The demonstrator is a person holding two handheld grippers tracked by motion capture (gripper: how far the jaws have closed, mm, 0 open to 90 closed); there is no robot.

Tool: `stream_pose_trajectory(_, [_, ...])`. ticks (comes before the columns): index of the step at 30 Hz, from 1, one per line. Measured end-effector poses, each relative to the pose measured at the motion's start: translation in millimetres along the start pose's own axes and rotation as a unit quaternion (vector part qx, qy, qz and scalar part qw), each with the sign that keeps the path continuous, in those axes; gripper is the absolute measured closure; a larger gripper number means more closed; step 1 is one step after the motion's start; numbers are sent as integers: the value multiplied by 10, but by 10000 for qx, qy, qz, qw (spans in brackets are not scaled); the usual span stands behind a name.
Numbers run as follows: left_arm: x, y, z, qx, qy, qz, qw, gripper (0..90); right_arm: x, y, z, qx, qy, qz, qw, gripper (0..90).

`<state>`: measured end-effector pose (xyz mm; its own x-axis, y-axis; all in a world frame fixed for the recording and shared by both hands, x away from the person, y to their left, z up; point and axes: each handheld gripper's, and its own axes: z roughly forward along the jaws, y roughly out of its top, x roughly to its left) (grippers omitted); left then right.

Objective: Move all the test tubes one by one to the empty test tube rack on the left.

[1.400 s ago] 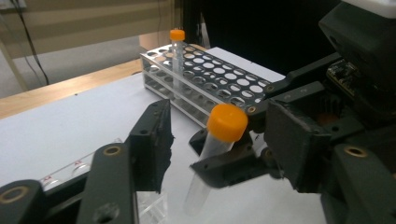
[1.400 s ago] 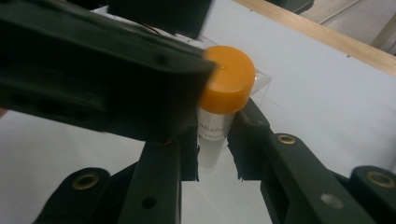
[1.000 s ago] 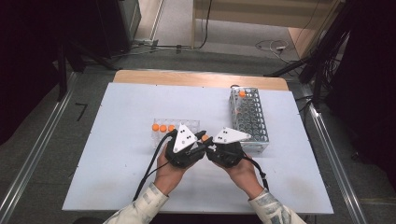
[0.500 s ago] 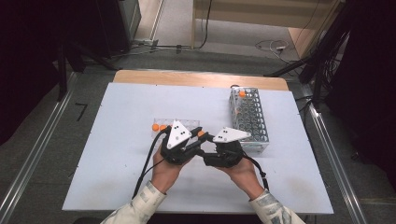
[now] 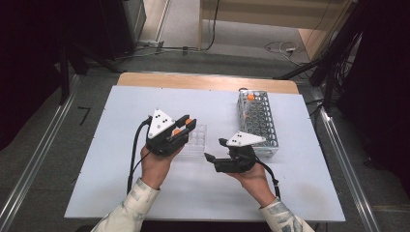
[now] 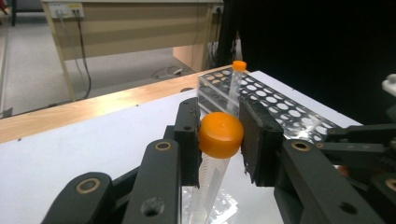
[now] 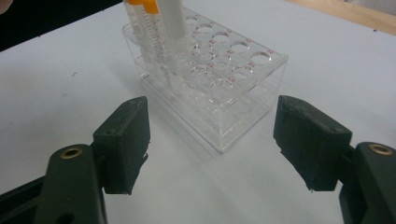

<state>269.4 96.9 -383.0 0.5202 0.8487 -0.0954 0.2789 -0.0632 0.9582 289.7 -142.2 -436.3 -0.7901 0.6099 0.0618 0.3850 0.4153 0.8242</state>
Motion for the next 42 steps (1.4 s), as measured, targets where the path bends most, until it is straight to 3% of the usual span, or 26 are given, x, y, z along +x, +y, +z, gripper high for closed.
stream_pose_trajectory(8, [111,-63,50,66,160,-110,9998,701,-5,-9,-4,-16,9,5,10000,262])
stream_pose_trajectory(15, [161,-132,99,129,140,-161,9997,701,-12,-13,-6,-20,10,7,10000,262])
stream_pose_trajectory(33, [166,-384,210,551,143,-103,9983,698,-19,-21,-25,-49,6,69,10000,262])
stream_pose_trajectory(42, [161,-402,216,556,162,-63,9983,688,-21,-24,-29,-53,1,75,10000,262])
